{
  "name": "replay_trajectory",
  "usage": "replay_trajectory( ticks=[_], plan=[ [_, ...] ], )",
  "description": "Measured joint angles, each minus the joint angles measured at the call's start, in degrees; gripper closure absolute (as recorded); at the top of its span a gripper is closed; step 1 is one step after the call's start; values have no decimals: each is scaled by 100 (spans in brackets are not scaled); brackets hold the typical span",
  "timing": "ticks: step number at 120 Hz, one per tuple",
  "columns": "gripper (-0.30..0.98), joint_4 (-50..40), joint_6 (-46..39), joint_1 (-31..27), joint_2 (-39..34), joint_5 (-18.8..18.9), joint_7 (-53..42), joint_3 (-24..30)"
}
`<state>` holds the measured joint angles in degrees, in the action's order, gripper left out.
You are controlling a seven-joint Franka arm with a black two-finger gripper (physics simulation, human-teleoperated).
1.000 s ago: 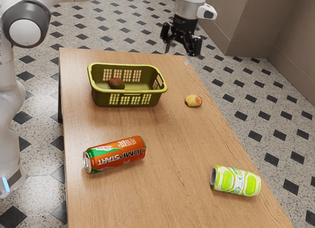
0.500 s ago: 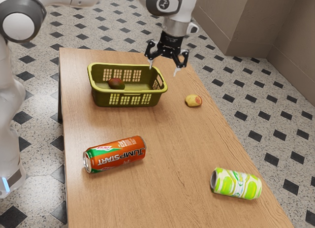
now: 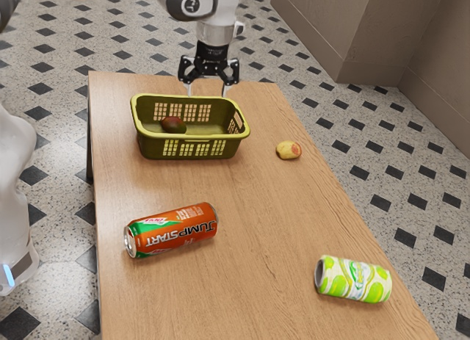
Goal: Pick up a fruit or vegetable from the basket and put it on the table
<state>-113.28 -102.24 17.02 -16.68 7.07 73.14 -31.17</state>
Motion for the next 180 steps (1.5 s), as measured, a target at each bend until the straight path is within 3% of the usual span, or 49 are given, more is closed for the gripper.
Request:
replay_trajectory(
  ticks=[43,95,128,180],
  plan=[
    [1,-838,-261,-6,-558,320,544,-195],
    [1,-1378,-508,3,-722,859,798,-531],
    [1,-1507,-565,3,-813,991,816,-555],
    [1,-1449,-754,261,-638,1109,782,-1034]
  ],
)
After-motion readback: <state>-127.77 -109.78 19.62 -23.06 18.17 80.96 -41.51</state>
